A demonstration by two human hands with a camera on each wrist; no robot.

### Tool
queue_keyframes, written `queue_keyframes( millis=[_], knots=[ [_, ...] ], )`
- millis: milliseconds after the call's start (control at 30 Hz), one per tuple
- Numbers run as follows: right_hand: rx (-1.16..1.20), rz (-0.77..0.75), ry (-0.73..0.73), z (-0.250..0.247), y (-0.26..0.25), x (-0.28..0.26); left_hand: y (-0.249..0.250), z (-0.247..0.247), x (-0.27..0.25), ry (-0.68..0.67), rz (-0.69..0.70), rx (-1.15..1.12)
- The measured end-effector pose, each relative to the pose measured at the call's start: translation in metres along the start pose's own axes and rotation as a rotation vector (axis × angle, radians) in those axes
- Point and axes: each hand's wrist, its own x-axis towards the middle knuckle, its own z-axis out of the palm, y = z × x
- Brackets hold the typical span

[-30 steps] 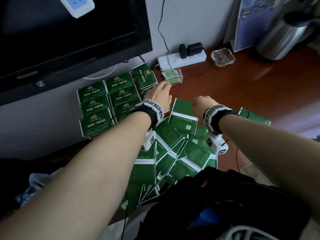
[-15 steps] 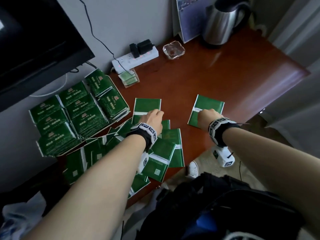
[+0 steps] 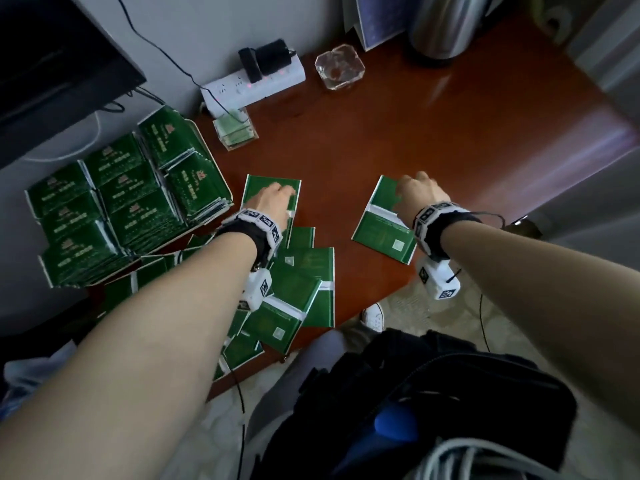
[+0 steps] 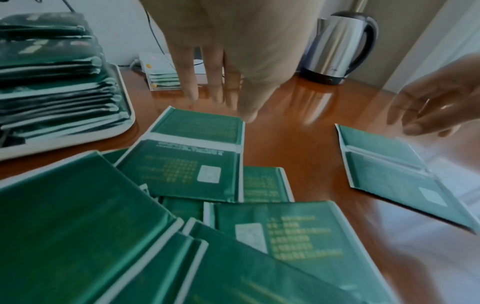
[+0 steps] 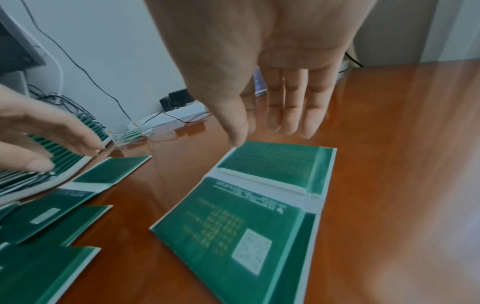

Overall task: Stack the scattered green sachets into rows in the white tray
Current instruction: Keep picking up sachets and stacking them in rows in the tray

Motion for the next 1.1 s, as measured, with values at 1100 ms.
queue_keyframes(
  millis=[1100],
  knots=[
    [-0.194,0.068,-0.294,-0.012,-0.01,0.063,-0.04,-0.023,0.12,-0.385,0.076,0.28]
  ],
)
